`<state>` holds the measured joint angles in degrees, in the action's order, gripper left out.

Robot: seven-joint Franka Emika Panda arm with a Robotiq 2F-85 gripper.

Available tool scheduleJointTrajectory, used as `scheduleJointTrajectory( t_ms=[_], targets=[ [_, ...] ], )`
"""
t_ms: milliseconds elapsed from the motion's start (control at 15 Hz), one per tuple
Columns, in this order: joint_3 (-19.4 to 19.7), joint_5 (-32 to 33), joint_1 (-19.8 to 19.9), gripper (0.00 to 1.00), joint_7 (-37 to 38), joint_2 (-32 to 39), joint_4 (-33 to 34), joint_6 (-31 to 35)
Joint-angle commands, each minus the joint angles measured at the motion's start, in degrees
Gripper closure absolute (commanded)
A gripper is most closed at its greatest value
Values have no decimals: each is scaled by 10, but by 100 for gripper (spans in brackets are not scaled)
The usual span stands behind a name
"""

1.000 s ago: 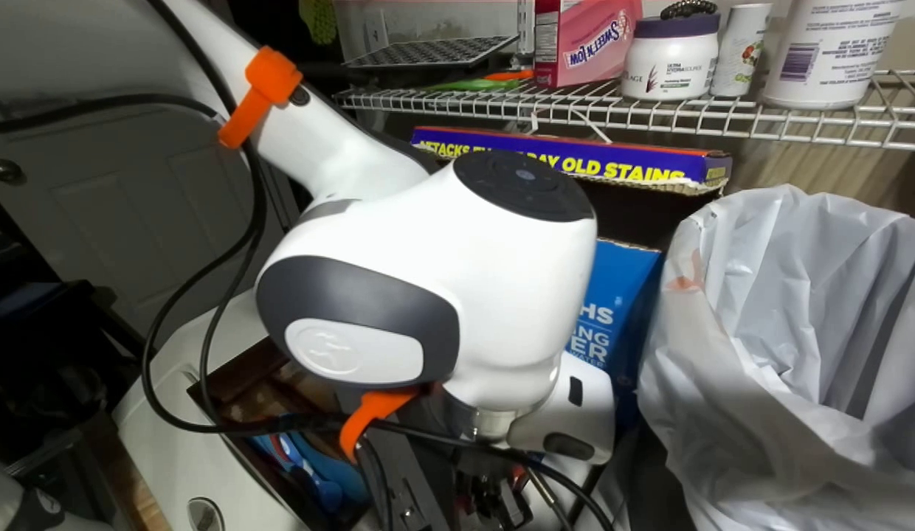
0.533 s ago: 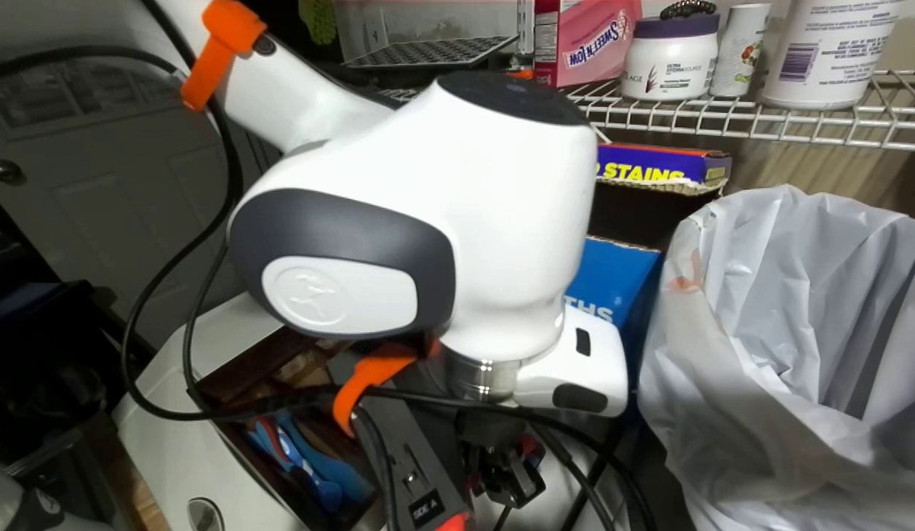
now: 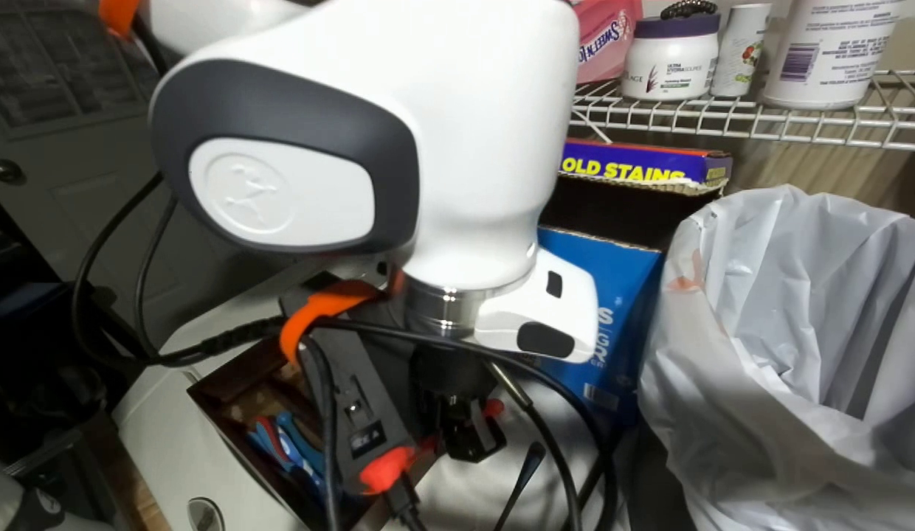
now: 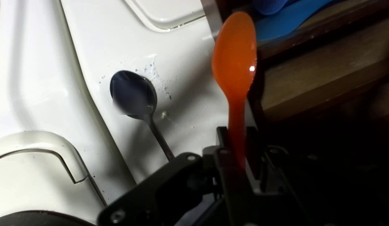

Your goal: Put the spoons in the cutlery rack

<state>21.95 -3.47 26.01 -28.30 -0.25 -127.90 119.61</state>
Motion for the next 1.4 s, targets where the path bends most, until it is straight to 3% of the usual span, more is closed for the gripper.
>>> scheduleJointTrajectory(
  t_ms=[0, 400, 1333],
  targets=[
    [7, 31, -9, 96, 65, -49, -10, -46],
    [-2, 60, -17, 96, 181, -89, -31, -84],
    [-61, 115, -29, 96, 512, -163, -148, -10]
  ],
)
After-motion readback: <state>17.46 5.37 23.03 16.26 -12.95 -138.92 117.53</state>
